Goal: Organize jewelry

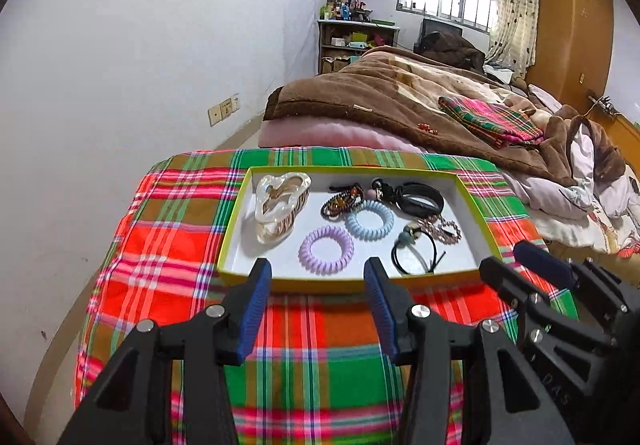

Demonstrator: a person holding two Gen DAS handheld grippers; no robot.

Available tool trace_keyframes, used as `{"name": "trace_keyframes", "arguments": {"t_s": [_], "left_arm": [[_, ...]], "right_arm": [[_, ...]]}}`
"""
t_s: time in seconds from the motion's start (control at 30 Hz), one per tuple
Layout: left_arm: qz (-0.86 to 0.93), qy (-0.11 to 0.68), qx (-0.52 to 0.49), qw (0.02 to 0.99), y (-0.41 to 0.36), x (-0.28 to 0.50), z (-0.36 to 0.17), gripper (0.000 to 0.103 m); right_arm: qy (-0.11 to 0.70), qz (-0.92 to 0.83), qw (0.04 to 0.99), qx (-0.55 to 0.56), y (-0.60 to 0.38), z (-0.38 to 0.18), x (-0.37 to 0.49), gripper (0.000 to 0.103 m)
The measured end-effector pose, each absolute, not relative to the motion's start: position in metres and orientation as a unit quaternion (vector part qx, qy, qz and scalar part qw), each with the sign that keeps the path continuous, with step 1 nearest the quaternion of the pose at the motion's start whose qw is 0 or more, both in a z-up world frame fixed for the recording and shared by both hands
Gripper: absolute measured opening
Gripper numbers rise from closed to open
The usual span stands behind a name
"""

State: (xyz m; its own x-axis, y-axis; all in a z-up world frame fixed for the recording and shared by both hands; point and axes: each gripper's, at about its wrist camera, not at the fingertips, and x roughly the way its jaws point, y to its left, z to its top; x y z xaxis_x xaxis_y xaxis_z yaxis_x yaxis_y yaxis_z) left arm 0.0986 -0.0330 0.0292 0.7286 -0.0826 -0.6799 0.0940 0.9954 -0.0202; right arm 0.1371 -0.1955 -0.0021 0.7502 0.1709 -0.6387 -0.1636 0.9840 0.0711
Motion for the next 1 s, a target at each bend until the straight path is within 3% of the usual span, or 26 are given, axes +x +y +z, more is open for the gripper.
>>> {"name": "trace_keyframes", "arguments": {"t_s": [1.0], "left_arm": [[-0.002,0.334,0.007,0.942,-0.031,0.045,0.029,0.05]], "right_arm": [[0.321,0.093,0.942,0.021,-0.194,0.009,0.098,0.044]]}}
